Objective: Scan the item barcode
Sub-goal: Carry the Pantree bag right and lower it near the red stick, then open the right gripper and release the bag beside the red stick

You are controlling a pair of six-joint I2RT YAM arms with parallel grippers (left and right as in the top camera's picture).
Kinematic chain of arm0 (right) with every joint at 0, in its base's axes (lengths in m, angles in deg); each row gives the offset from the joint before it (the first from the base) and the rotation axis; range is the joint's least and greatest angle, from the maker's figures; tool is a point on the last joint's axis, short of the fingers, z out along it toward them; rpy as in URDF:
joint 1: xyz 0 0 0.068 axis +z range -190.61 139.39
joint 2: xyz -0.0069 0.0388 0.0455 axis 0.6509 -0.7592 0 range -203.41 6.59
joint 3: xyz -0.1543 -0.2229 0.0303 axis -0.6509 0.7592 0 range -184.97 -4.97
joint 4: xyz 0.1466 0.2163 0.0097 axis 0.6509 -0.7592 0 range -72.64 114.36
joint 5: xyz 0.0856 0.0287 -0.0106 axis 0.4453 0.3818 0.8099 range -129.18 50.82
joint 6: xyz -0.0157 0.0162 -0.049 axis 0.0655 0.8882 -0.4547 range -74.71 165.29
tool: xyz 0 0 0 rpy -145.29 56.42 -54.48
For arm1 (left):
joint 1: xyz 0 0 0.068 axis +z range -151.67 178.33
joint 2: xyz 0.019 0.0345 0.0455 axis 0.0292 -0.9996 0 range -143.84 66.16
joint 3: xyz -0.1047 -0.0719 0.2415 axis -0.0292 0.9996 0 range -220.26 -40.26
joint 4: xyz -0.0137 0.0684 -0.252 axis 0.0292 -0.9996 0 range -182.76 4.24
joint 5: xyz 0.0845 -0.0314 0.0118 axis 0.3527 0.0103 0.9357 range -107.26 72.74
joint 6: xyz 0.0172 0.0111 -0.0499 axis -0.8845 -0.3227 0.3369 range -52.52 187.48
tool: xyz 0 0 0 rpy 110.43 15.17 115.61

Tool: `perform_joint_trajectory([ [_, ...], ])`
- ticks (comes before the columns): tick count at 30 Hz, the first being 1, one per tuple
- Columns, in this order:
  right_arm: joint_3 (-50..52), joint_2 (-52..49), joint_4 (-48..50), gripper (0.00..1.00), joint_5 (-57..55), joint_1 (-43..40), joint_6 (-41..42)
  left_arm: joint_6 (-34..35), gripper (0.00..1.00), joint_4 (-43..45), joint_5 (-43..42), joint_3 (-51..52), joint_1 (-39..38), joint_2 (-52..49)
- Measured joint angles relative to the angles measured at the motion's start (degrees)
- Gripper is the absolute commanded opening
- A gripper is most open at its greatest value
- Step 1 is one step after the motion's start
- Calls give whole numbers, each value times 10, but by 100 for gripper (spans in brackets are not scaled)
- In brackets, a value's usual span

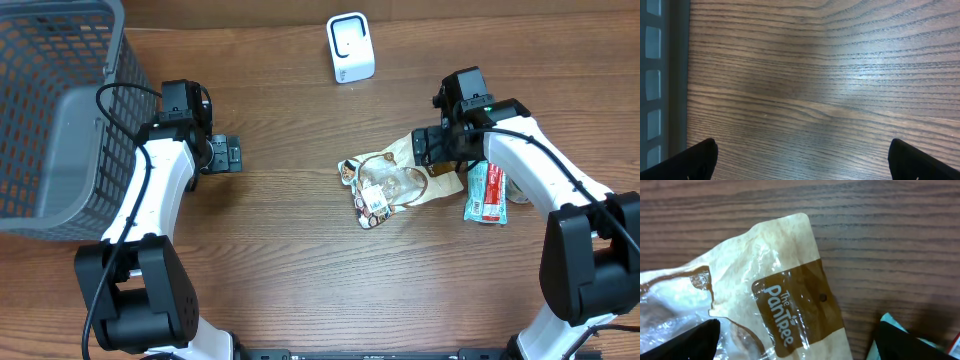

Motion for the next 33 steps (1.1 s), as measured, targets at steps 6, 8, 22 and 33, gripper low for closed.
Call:
perform_joint_trajectory([
  [6, 0, 0, 14, 60, 102, 13, 75, 0, 100, 0, 0, 0, 0, 0],
  [8, 0, 0, 30, 56, 132, 33, 89, 0, 100, 0, 0, 0, 0, 0],
  [22, 0, -7, 97, 29, -2, 260, 265, 0, 100, 0, 0, 0, 0, 0],
  [33, 0, -56, 72, 31, -59, 292, 293, 0, 100, 0, 0, 0, 0, 0],
])
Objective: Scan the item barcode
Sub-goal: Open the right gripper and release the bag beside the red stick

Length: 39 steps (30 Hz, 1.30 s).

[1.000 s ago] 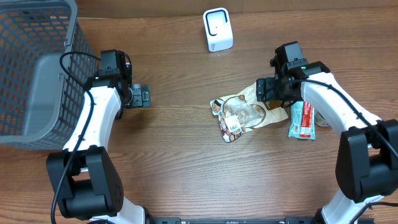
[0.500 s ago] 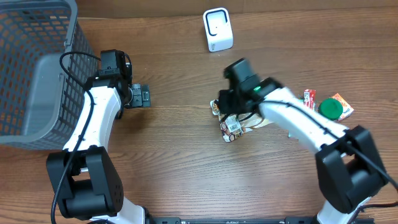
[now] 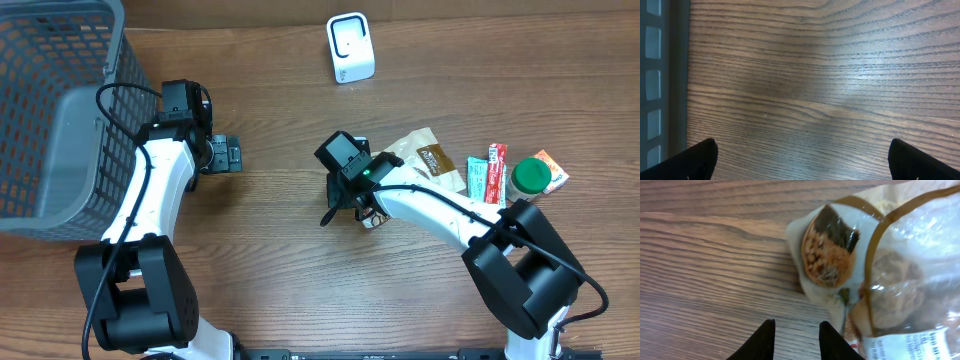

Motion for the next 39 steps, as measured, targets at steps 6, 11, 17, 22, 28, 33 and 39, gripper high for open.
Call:
perform_joint_trajectory([
  [6, 0, 0, -34, 32, -5, -3, 0, 0, 100, 0, 0, 0, 0, 0],
  [11, 0, 0, -75, 32, -15, -16, -2, 0, 100, 0, 0, 0, 0, 0],
  [17, 0, 0, -99, 33, -22, -34, -17, 0, 100, 0, 0, 0, 0, 0],
  [22, 0, 9, -110, 51, -23, -35, -35, 0, 99, 0, 0, 0, 0, 0],
  [28, 0, 99, -132, 60, -51, -37, -62, 0, 100, 0, 0, 0, 0, 0],
  [33, 0, 114, -140, 70, -107, -50, -91, 0, 100, 0, 0, 0, 0, 0],
  [39, 0, 114, -141, 100, -124, -105, -134, 0, 100, 0, 0, 0, 0, 0],
])
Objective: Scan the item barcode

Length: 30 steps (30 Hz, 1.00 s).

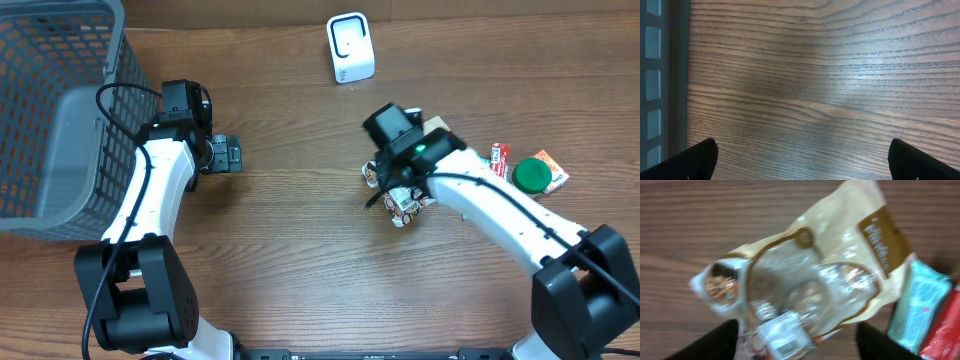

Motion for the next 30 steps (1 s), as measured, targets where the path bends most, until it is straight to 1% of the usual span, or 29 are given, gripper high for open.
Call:
perform_joint_trajectory([
  [5, 0, 0, -4, 100, 22, -51, -11, 0, 100, 0, 0, 0, 0, 0],
  [9, 0, 0, -2, 100, 32, -71, -13, 0, 99, 0, 0, 0, 0, 0],
  [30, 0, 0, -2, 100, 41, -74, -13, 0, 100, 0, 0, 0, 0, 0],
])
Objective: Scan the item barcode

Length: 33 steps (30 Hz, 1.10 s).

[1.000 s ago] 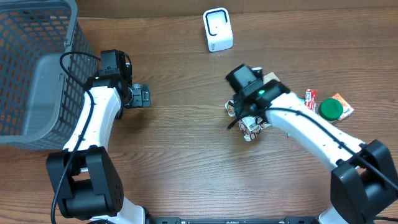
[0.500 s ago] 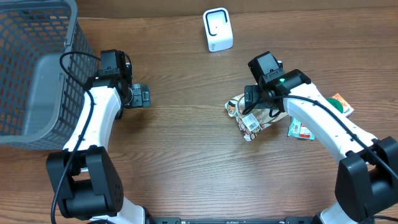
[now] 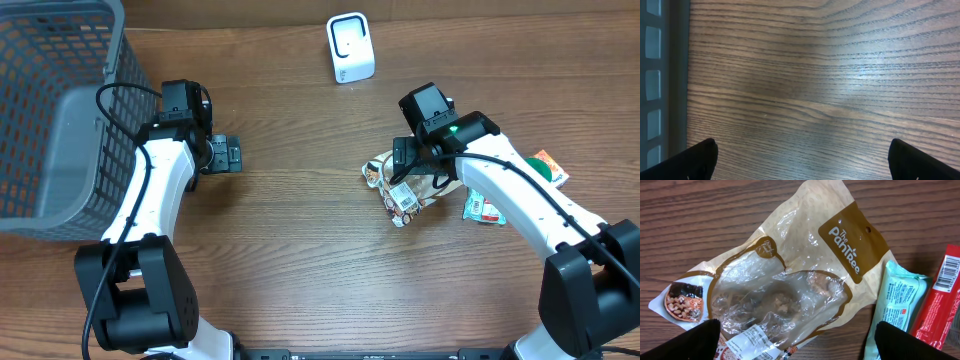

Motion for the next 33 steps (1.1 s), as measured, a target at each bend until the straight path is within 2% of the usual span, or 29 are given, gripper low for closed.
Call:
perform_joint_trajectory([
  [16, 0, 19, 0, 100, 0, 0, 0, 0, 100, 0, 0, 0, 0, 0],
  [22, 2, 118, 0, 100, 2, 0, 0, 0, 100, 0, 0, 0, 0, 0],
  [33, 2, 396, 0, 100, 4, 1, -1, 0, 100, 0, 0, 0, 0, 0],
])
